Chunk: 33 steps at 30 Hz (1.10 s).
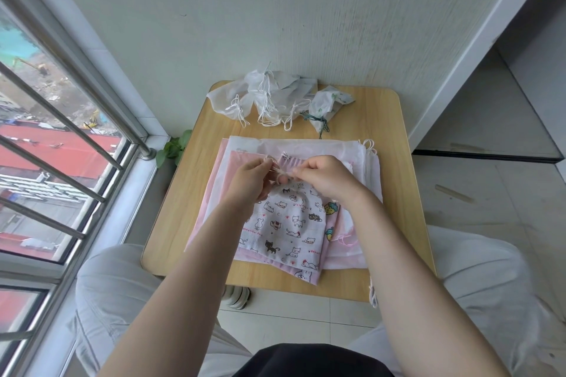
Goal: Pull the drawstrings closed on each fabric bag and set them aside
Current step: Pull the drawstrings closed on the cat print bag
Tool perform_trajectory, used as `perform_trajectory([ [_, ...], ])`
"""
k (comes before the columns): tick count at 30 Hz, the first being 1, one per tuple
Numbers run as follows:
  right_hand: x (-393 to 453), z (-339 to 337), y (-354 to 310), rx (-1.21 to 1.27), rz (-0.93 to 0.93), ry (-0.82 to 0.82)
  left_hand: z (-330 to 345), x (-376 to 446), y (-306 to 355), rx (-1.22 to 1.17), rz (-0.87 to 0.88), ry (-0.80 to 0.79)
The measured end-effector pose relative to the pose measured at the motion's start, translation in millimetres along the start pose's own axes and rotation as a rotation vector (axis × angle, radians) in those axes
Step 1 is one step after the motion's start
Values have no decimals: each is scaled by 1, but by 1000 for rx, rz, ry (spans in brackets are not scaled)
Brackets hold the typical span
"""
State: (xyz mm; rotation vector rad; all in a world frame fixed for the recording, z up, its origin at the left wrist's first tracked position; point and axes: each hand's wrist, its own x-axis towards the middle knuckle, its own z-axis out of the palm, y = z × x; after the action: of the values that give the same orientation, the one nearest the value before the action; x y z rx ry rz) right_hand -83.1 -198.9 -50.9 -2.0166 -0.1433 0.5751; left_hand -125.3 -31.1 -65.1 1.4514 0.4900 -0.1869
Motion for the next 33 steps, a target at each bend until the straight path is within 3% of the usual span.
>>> perform_trajectory([
  [5, -3, 1, -5, 180, 18, -143, -1, 3, 0, -119, -68, 23],
  [9, -3, 6, -3, 136, 15, -158, -4, 0, 3, 20, 22, -80],
  [14, -1, 7, -1, 14, 39, -157, -1, -2, 9, 218, 160, -5],
  [17, -1, 0, -1, -254, -53, -18, 0, -1, 8, 513, 319, 40],
  [19, 0, -4, -2, -287, -114, 125, 3, -2, 10, 658, 406, 34],
  [21, 4, -4, -5, -250, -162, 148, 5, -3, 11, 694, 449, 13],
  [24, 13, 1, -2, -92, -115, 39, 10, -7, 11, 666, 467, 18],
  [29, 12, 8, 5, 153, -42, -56, 13, -11, 3, 692, 557, 144],
  [33, 10, 5, 8, 181, 3, -141, 13, -8, -10, 635, 539, 196],
])
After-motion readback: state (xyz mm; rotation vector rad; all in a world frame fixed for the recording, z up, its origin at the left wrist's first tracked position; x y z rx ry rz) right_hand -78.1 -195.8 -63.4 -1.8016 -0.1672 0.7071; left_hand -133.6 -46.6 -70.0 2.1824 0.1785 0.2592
